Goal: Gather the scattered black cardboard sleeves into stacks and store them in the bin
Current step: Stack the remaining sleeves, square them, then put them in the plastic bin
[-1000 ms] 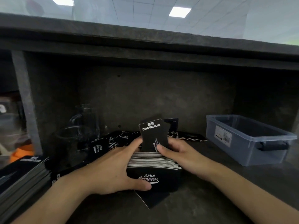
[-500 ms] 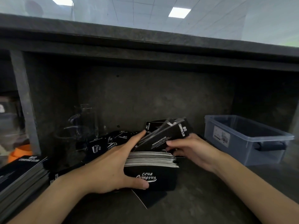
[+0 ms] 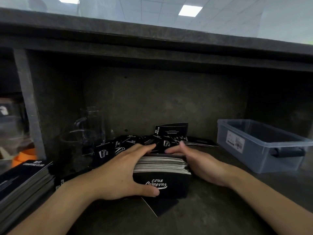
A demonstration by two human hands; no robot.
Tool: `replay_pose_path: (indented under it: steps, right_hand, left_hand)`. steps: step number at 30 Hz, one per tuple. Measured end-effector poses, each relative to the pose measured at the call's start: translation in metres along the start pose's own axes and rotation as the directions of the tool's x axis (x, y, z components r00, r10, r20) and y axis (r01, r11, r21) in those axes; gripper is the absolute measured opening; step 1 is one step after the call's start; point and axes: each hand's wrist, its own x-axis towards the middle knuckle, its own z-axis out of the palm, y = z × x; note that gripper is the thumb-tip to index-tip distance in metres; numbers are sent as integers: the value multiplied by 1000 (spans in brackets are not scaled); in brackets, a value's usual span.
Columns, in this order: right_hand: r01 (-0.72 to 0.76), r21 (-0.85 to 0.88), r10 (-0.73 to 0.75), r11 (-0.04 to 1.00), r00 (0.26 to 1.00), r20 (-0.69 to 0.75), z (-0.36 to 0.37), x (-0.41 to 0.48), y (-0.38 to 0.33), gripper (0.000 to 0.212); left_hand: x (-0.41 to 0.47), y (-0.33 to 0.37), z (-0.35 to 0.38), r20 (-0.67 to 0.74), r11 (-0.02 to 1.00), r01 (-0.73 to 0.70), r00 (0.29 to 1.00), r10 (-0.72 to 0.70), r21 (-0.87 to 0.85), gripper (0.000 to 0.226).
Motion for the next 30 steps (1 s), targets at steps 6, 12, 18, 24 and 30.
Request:
replay_pose_path:
  steps: [6, 12, 18, 24, 30]
  right_hand:
    - [-20, 132, 9, 991, 996, 87, 4, 4, -5, 68]
    - [133, -204, -146, 970, 988, -50, -17, -2, -4, 25]
    - [190, -220, -210, 957, 975, -73, -25, -2, -4, 27]
    - [210, -460, -413, 863, 818, -401, -40, -9, -14, 16]
    - [21, 74, 36, 997, 721, -692, -48, 3, 0, 17]
  left_hand:
    - [3, 1, 0, -39, 996, 20, 999, -16, 91, 82]
    - [2, -1, 1, 29, 990, 21, 999, -25, 137, 116]
    - [-1, 2, -2, 35, 994, 4, 999, -8, 105, 106]
    - [0, 1, -3, 30, 999, 27, 999, -28, 38, 66]
    - [-2, 2, -4, 27, 999, 6, 1000, -6, 32, 64]
